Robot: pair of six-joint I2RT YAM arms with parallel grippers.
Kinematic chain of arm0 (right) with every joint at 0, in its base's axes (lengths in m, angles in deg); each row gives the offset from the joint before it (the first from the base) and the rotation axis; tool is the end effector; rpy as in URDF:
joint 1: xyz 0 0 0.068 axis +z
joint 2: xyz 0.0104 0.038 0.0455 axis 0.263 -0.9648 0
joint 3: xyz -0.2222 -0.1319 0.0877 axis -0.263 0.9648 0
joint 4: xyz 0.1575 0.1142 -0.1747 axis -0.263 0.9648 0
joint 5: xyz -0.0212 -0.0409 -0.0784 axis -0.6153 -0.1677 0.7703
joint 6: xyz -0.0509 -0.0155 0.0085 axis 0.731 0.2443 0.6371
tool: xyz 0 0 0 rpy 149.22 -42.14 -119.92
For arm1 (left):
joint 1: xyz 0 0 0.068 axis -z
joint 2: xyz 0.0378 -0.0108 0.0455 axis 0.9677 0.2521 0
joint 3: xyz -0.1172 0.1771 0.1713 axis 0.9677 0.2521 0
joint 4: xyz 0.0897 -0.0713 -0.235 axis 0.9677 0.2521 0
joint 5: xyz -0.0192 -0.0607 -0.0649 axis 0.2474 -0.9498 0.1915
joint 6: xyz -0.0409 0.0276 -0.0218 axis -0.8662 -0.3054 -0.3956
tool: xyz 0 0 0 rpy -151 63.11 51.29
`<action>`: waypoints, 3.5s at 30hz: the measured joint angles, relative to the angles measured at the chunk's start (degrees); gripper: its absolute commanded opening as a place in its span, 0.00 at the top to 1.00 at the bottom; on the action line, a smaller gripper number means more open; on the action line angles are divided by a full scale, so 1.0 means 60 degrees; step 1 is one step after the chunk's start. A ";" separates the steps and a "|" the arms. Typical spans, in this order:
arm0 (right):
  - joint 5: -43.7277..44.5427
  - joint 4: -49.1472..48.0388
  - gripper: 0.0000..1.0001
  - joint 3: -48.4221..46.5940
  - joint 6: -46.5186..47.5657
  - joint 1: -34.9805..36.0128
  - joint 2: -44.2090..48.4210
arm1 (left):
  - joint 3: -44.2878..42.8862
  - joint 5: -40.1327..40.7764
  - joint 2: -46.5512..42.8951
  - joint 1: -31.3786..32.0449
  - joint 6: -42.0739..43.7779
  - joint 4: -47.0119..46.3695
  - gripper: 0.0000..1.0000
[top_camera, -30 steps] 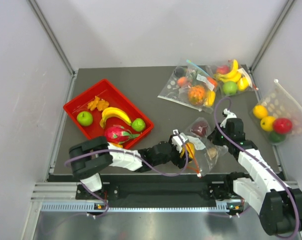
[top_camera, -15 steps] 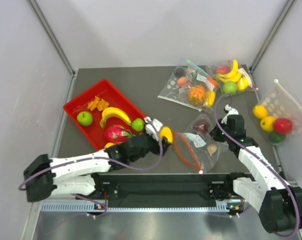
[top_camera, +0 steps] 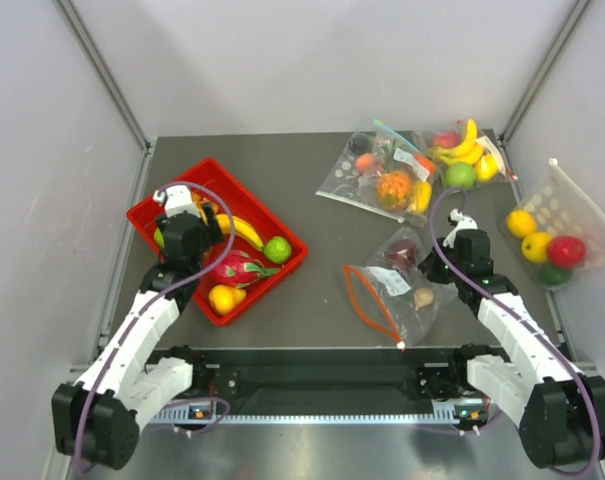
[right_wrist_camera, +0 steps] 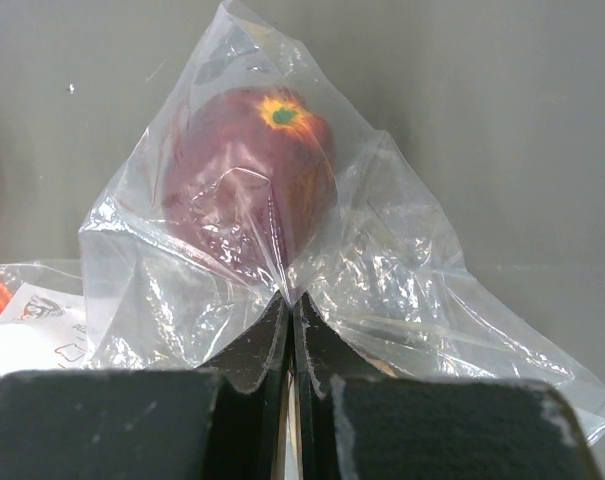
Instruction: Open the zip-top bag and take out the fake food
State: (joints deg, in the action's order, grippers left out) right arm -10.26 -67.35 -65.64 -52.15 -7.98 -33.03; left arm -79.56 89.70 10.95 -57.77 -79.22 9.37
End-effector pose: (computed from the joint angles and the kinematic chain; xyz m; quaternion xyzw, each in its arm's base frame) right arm 0.1876 0.0287 0.2029 0.0769 0.9029 0.1604 0.3912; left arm 0.2025 -0.0495 0.2834 -0.0992 0.8031 0.0010 0.5876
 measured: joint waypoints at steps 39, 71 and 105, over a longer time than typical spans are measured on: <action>-0.0484 0.0372 1.00 -0.0044 0.0106 0.0000 0.0608 | -0.0004 -0.0543 0.0240 0.1581 0.1020 -0.0674 0.01; -0.0605 0.0448 1.00 -0.0361 -0.0729 0.0000 0.0871 | 0.0874 -0.4980 0.6237 0.8892 0.1643 -0.7588 0.01; 0.2849 0.1785 1.00 0.0186 -0.1716 0.2401 -0.0036 | -0.0969 -0.2754 1.0145 0.8994 0.2047 -1.1919 0.01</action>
State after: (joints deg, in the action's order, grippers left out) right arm 6.83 -56.64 -64.53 -62.45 6.43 -33.25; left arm -85.37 73.17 71.83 -3.81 -66.94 -62.15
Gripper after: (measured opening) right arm 0.006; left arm 0.991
